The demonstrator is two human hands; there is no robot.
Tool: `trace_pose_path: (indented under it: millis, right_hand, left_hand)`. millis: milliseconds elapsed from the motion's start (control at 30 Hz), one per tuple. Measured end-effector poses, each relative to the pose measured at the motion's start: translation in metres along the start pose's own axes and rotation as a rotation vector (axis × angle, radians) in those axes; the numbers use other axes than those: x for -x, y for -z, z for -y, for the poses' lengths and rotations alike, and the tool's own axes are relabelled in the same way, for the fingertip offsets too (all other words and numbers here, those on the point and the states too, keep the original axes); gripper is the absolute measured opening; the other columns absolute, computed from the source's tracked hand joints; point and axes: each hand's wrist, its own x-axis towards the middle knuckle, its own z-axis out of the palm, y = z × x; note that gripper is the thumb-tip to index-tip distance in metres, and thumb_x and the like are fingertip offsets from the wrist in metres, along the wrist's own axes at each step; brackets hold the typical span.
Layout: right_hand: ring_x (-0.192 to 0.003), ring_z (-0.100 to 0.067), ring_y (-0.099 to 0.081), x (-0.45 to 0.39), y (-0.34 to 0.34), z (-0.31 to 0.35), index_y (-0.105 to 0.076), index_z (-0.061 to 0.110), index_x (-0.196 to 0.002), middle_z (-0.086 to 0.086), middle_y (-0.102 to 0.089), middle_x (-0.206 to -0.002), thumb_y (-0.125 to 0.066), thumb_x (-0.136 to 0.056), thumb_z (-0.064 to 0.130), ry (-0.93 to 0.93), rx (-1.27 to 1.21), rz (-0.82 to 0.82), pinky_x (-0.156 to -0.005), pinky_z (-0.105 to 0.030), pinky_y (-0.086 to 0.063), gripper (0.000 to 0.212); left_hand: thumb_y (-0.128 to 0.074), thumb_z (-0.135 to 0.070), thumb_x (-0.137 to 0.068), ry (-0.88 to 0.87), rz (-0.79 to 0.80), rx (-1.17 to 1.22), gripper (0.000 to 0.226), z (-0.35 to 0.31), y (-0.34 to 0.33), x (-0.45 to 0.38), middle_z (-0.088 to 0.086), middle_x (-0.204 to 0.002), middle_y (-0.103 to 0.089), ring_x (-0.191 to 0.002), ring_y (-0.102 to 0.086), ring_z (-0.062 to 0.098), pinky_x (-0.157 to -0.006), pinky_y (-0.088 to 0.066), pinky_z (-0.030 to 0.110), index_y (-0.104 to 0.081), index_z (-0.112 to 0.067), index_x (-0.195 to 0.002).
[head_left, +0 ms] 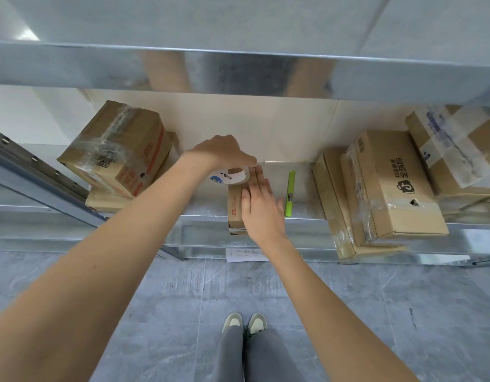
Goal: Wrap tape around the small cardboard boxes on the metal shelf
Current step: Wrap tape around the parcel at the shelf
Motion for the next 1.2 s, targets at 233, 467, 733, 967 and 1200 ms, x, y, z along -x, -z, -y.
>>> trace_pose_path:
  millis: [233, 467, 733, 967, 1200]
  right_hand:
    - [-0.147, -0.015, -0.020, 0.000, 0.000, -0.003, -0.017, 0.022, -0.155, 0.011, -0.002, -0.163, -0.025, -0.104, 0.030, 0.026, 0.001, -0.018, -0.115, -0.055, -0.014, 0.051]
    - [-0.148, -0.012, -0.013, -0.003, -0.003, -0.011, -0.007, 0.022, -0.156, 0.010, 0.000, -0.163, -0.024, -0.105, 0.035, 0.083, -0.040, 0.000, -0.116, -0.056, -0.005, 0.055]
    - [-0.126, -0.034, -0.046, -0.026, 0.004, -0.062, -0.044, 0.002, -0.140, -0.018, -0.050, -0.138, -0.048, -0.100, 0.026, -0.281, -0.316, -0.369, -0.101, -0.038, -0.037, 0.046]
    - [-0.107, -0.034, -0.053, -0.053, -0.003, -0.095, -0.047, -0.001, -0.116, -0.019, -0.052, -0.120, -0.058, -0.094, 0.027, -0.448, 0.019, -0.119, -0.079, -0.036, -0.042, 0.037]
    - [-0.084, -0.035, -0.062, -0.038, 0.009, -0.087, -0.055, -0.005, -0.109, -0.022, -0.061, -0.099, -0.037, -0.098, 0.002, -0.560, -0.445, -0.112, -0.071, -0.038, -0.051, 0.022]
  left_hand:
    - [-0.062, -0.066, -0.057, 0.047, 0.213, 0.049, 0.050, 0.004, 0.008, -0.004, -0.002, -0.083, -0.069, -0.071, -0.065, 0.017, -0.064, -0.045, 0.025, -0.066, -0.024, -0.083]
    - [-0.061, -0.063, -0.045, 0.087, 0.261, 0.034, 0.054, 0.000, 0.012, 0.001, 0.002, -0.085, -0.065, -0.071, -0.065, 0.024, -0.069, -0.054, 0.031, -0.065, -0.027, -0.085]
    - [-0.059, -0.062, -0.044, 0.081, 0.241, 0.065, 0.043, 0.007, 0.005, -0.005, -0.004, -0.051, -0.061, -0.047, -0.058, 0.020, -0.058, -0.042, 0.023, -0.060, -0.024, -0.064]
    - [-0.060, -0.060, -0.049, 0.070, 0.236, 0.103, 0.045, 0.010, 0.001, -0.012, -0.001, -0.055, -0.065, -0.050, -0.060, 0.020, -0.061, -0.042, 0.025, -0.065, -0.021, -0.070]
    - [-0.058, -0.063, -0.044, 0.047, 0.238, 0.123, 0.053, 0.011, -0.001, -0.011, 0.002, -0.062, -0.066, -0.051, -0.059, 0.022, -0.063, -0.041, 0.028, -0.065, -0.019, -0.073]
